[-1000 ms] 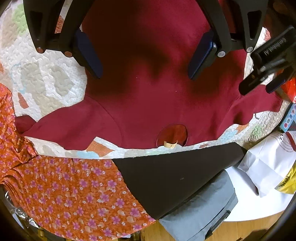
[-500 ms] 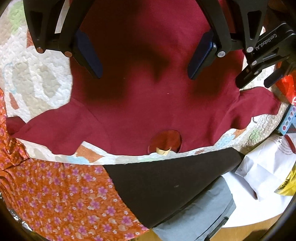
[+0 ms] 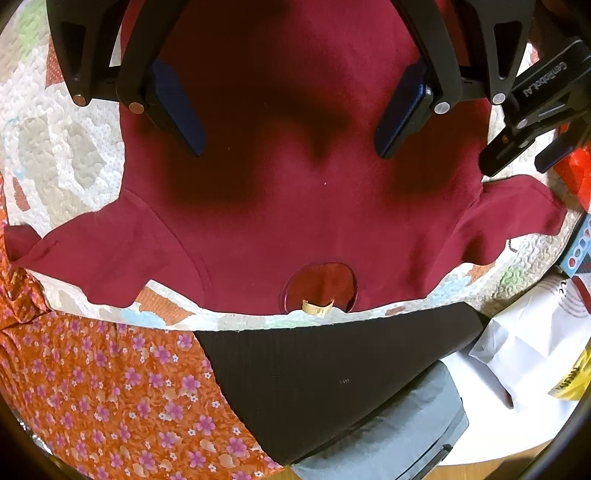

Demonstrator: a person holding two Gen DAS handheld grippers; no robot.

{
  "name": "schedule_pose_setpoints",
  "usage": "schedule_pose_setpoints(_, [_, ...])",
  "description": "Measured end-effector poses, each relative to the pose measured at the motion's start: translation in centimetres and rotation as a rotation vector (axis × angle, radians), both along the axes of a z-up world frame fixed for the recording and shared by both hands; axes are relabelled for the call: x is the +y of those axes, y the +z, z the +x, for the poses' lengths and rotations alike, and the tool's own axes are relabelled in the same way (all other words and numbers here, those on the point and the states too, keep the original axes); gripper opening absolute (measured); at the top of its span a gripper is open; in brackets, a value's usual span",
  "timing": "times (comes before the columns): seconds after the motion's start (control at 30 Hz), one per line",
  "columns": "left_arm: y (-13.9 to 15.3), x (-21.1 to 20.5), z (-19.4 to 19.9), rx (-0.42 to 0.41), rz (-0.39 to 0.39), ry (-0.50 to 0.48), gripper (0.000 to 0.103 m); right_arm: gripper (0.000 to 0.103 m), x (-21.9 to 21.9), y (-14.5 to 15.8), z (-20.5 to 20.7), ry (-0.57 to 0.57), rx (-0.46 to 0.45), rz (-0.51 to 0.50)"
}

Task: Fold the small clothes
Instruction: 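Reach the right tool to a shirt sleeve cuff and grasp it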

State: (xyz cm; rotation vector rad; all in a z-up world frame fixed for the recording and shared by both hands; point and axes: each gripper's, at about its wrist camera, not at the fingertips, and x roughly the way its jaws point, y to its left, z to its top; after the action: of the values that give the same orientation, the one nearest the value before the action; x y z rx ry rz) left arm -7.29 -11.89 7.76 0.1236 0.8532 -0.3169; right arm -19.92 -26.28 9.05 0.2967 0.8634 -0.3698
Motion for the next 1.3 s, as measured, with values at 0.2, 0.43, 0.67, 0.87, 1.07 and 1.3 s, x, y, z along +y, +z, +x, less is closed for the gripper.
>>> schedule_pose_setpoints(0.2, [0.3,1.2,1.0,0.017,-0.032,0.040,0.101,0.092,0.9,-0.8,1.1,0.027,0.010,0.020])
schedule_pose_setpoints(0.43, [0.6,3.0,2.3,0.044,-0.050,0.096,0.101,0.082,2.9,-1.0,3.3,0.116,0.014,0.002])
schedule_pose_setpoints(0.67, [2.0,6.2,3.0,0.061,0.068,0.111,0.101,0.074,6.0,0.0,6.9,0.280,0.000,0.016])
schedule_pose_setpoints(0.87, [4.3,12.5,1.7,0.077,0.066,0.148,0.101,0.067,12.1,2.3,14.4,0.528,-0.065,0.115])
schedule_pose_setpoints(1.07, [5.0,16.4,-1.1,0.054,0.082,0.129,0.101,0.060,22.7,2.8,22.6,0.812,-0.107,0.145])
schedule_pose_setpoints(1.3, [5.2,18.5,-0.9,0.000,0.141,0.192,0.101,0.060,32.6,1.7,31.2,0.955,-0.017,0.258])
